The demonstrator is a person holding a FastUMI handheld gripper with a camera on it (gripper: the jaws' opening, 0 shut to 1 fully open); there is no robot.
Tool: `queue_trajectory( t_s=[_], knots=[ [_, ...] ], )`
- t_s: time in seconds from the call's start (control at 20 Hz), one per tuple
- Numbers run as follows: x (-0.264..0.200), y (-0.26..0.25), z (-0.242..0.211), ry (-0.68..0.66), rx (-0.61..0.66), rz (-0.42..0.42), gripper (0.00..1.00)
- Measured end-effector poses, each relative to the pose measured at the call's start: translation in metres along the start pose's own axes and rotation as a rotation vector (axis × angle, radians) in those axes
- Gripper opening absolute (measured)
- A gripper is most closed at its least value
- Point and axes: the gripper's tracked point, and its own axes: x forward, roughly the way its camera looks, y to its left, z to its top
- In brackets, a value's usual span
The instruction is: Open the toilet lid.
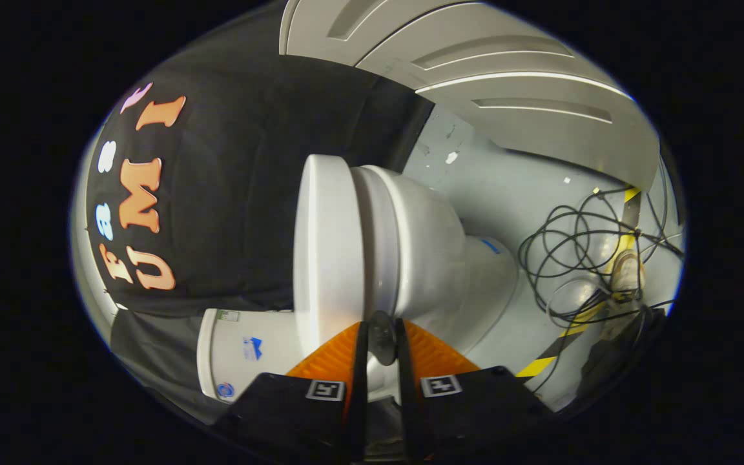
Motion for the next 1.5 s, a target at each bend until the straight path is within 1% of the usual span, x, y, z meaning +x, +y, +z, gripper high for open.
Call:
queue_trajectory(
  t_s=[0.05,0.1,0.15,0.2,0.25,0.3,0.4,0.5,0.7,0.9,1.3,1.5],
  knots=[
    [0.0,0.002,0.0,0.001,0.003,0.003,0.22],
    [0.001,0.001,-0.001,0.005,0.002,0.001,0.21],
    [-0.001,0.002,0.0,-0.002,0.01,0.007,0.18],
    [0.001,0.005,-0.004,0.006,0.01,0.024,0.17],
    [-0.005,0.01,0.0,-0.012,0.014,0.036,0.11],
    [-0.007,0.011,-0.002,-0.011,-0.003,0.037,0.09],
    [-0.004,0.01,-0.001,-0.02,-0.019,0.032,0.09],
    [-0.002,0.01,-0.001,-0.02,0.01,0.028,0.08],
    [-0.003,0.012,-0.003,-0.007,0.014,0.033,0.08],
    [-0.003,0.014,-0.003,0.004,0.056,0.036,0.08],
    [-0.011,0.03,-0.005,-0.051,-0.023,0.042,0.08],
    [-0.015,0.036,-0.006,-0.085,-0.084,0.01,0.08]
  ],
)
